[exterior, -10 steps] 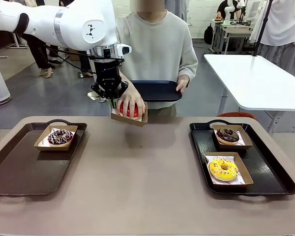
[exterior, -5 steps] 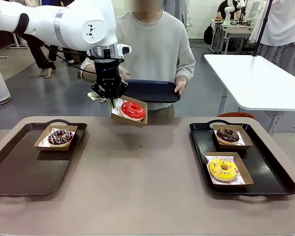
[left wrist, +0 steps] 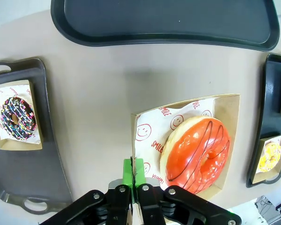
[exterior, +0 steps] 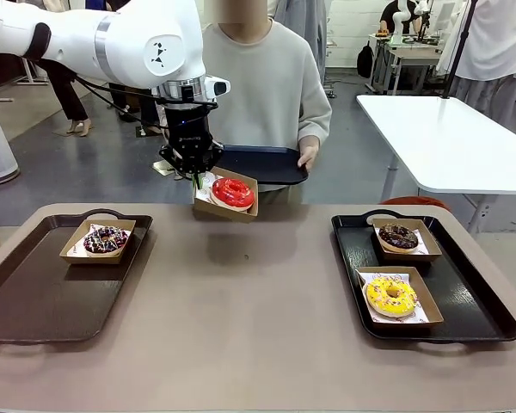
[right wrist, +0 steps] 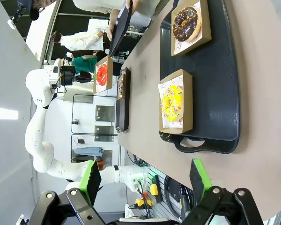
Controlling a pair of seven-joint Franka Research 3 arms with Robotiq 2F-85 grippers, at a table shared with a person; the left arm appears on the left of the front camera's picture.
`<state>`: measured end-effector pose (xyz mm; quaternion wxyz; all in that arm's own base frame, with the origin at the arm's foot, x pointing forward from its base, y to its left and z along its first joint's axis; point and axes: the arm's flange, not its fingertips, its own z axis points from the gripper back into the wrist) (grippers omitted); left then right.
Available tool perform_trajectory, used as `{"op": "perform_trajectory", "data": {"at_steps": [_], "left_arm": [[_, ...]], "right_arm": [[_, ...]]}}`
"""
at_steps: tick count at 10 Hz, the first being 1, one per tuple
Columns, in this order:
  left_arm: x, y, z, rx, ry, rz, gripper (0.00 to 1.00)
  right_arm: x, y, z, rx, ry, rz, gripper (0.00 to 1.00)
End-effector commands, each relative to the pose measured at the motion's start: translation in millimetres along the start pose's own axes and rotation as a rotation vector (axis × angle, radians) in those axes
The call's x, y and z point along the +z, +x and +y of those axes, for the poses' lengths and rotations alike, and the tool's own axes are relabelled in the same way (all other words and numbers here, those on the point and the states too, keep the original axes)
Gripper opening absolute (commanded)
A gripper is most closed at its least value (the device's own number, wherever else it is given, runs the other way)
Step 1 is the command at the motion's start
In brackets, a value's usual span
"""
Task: Individually package the donuts and arrange them on the tray.
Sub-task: Place the picked Paper togo box on the Handle tray.
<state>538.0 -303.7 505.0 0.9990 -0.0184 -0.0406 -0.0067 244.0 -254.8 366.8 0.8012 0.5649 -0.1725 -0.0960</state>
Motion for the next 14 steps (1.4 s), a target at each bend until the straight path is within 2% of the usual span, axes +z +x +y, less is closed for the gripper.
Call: {"op": "perform_trajectory", "data": {"at_steps": [1,4,6,9,12,14], "left_arm": [[3,-3,2,0.0,-0.002,-0.002,0.0],[0,0,0,0.0,0.0,0.0,0.01],[18,-36,41,-0.074,0.008,-0.029,0.01],[39,-96,114,-0.088,-0.024,-0.039,0.01],[23,-129,186,-0.057,-0.045,-0.041,0.01],[1,-149,234,-0.033,-0.015,-0.054,0.01]], "right_arm": [[-1,-1,0,0.007,0.018,-0.006,1.0],[-1,-1,0,0.007,0.018,-0.006,1.0],[-1,-1,0,0.007,0.018,-0.006,1.0],[-1,-1,0,0.007,0.018,-0.006,1.0],[-1,-1,0,0.007,0.018,-0.006,1.0],[-1,-1,0,0.007,0.018,-0.006,1.0]]}}
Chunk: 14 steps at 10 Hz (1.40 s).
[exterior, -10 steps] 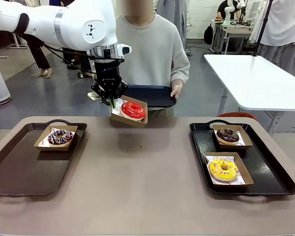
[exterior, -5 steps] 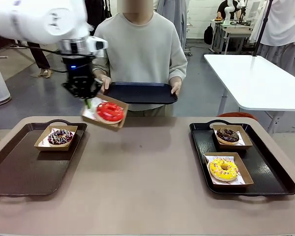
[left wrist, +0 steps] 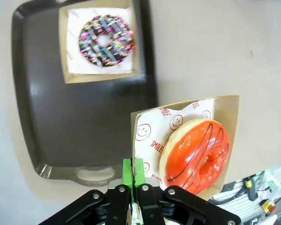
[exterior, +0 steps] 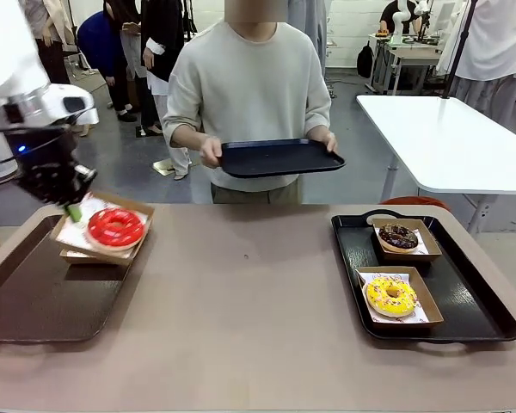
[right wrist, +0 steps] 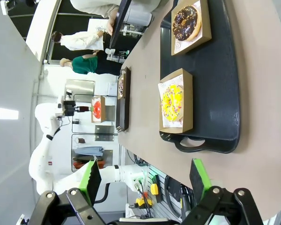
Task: Individually package the donuts and arrange them on the tray.
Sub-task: Place the picked Paper togo box on the Handle tray.
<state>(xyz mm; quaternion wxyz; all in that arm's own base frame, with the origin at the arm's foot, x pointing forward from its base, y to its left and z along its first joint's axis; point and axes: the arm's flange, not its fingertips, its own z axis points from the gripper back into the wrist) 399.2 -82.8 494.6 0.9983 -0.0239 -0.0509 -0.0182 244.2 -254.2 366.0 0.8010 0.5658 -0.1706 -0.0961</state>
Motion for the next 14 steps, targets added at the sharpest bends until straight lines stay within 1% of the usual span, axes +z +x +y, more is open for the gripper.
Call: {"op": "perform_trajectory", "data": {"at_steps": [1,3,4,5,6,14], "left_arm": [[-14,-15,35,0.012,-0.011,-0.042,0.01],[-27,-19,61,0.002,-0.022,-0.03,0.01],[-34,-18,65,0.002,-0.006,-0.015,0.01],[-38,-16,59,-0.001,0.024,-0.001,0.01],[-29,-19,62,0.027,-0.018,-0.006,0.01],[-31,-18,62,0.021,-0.012,0.0,0.01]], "right_arm": [[0,-1,0,0.01,0.017,-0.009,1.0],[0,-1,0,0.01,0.017,-0.009,1.0],[0,-1,0,0.01,0.017,-0.009,1.0],[0,-1,0,0.01,0.017,-0.009,1.0],[0,-1,0,0.01,0.017,-0.009,1.0],[0,-1,0,0.01,0.017,-0.009,1.0]]}}
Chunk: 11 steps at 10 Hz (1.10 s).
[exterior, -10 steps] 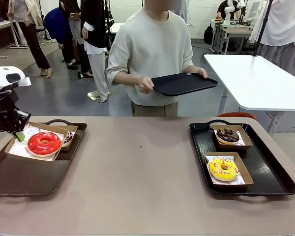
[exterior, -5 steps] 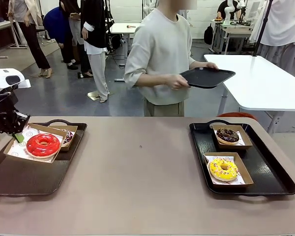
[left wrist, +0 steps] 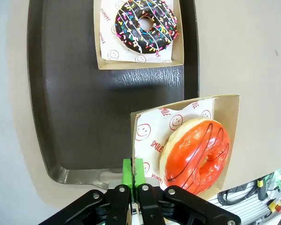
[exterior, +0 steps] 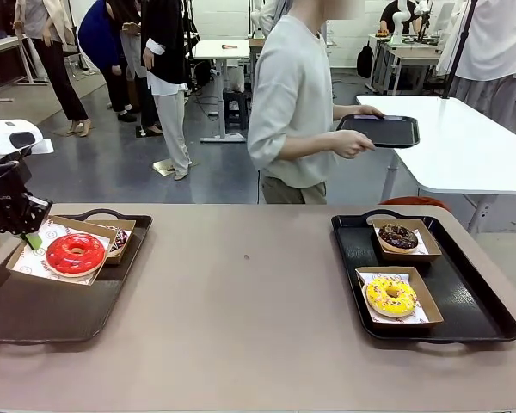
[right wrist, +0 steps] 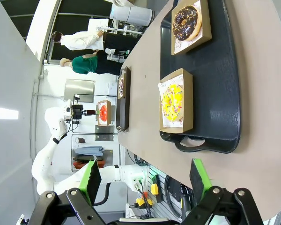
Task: Individually package the donuts and arrange them on the tray.
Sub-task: Place the picked Paper togo box on the Handle tray.
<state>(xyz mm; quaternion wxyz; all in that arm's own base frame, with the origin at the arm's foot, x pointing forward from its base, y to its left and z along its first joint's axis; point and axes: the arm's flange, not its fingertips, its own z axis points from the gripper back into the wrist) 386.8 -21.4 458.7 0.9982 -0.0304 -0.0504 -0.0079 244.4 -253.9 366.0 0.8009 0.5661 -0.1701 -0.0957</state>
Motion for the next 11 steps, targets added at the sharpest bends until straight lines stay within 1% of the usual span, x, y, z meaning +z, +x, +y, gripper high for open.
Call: {"op": "perform_trajectory", "data": {"at_steps": [1,2,7,8,9,11], "left_arm": [[-3,2,7,0.005,-0.001,0.008,0.01],[-5,3,17,-0.011,-0.003,0.022,0.01],[-25,3,78,0.026,-0.026,0.041,0.01],[-31,1,88,0.031,-0.022,0.043,0.01],[-37,-1,98,0.037,-0.023,0.024,0.01],[-49,1,108,0.049,-0.041,0.022,0.01]], "right_arm": [[1,-1,0,0.01,0.016,-0.011,1.0],[1,-1,0,0.01,0.016,-0.011,1.0],[1,-1,0,0.01,0.016,-0.011,1.0],[1,-1,0,0.01,0.016,-0.011,1.0],[1,-1,0,0.01,0.016,-0.011,1.0],[1,-1,0,0.01,0.016,-0.011,1.0]]}}
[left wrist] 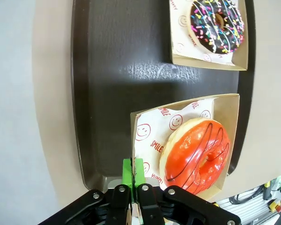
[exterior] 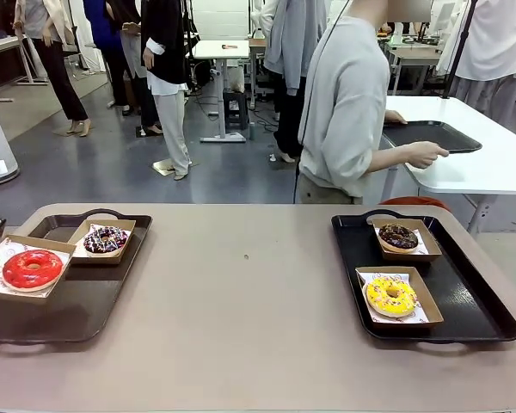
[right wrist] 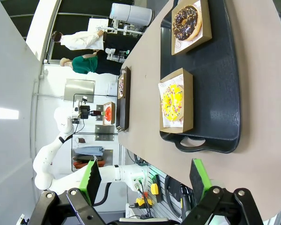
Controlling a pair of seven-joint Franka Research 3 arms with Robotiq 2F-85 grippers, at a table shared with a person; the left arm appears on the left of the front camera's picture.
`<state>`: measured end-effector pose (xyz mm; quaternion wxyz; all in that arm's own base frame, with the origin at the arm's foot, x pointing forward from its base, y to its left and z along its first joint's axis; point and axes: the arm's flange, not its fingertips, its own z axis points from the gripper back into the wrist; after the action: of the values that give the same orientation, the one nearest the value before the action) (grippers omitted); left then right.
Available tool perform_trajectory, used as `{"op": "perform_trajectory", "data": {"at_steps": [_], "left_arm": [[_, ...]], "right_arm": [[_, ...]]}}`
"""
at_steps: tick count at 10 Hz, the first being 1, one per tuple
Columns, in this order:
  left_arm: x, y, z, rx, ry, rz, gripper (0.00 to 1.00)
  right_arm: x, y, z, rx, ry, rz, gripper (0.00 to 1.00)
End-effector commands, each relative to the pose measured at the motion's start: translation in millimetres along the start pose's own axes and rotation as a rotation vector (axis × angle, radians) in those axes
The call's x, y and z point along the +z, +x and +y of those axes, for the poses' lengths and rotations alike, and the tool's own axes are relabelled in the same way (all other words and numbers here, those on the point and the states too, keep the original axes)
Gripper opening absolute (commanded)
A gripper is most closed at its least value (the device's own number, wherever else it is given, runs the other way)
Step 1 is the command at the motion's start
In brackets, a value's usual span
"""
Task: Individually package the donuts and arrange them on the tray.
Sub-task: Place the picked Paper togo box on the Handle tray.
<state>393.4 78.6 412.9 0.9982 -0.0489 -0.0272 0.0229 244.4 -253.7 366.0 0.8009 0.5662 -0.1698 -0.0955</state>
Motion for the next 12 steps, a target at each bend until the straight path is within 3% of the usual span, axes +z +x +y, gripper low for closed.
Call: {"op": "perform_trajectory", "data": {"at_steps": [1,8,9,10,11,12], "left_arm": [[-15,5,6,-0.018,-0.007,-0.027,0.01],[-61,23,3,-0.022,0.013,0.045,0.01],[-62,23,4,-0.021,0.009,0.05,0.44],[-61,23,3,-0.024,0.008,0.05,0.61],[-58,21,2,-0.029,0.011,0.048,1.0],[-54,19,0,-0.033,0.012,0.041,1.0]], "right_arm": [[1,-1,0,0.01,0.016,-0.011,1.0],[1,-1,0,0.01,0.016,-0.011,1.0],[1,-1,0,0.01,0.016,-0.011,1.0],[1,-1,0,0.01,0.016,-0.011,1.0],[1,-1,0,0.01,0.016,-0.011,1.0],[1,-1,0,0.01,0.016,-0.011,1.0]]}}
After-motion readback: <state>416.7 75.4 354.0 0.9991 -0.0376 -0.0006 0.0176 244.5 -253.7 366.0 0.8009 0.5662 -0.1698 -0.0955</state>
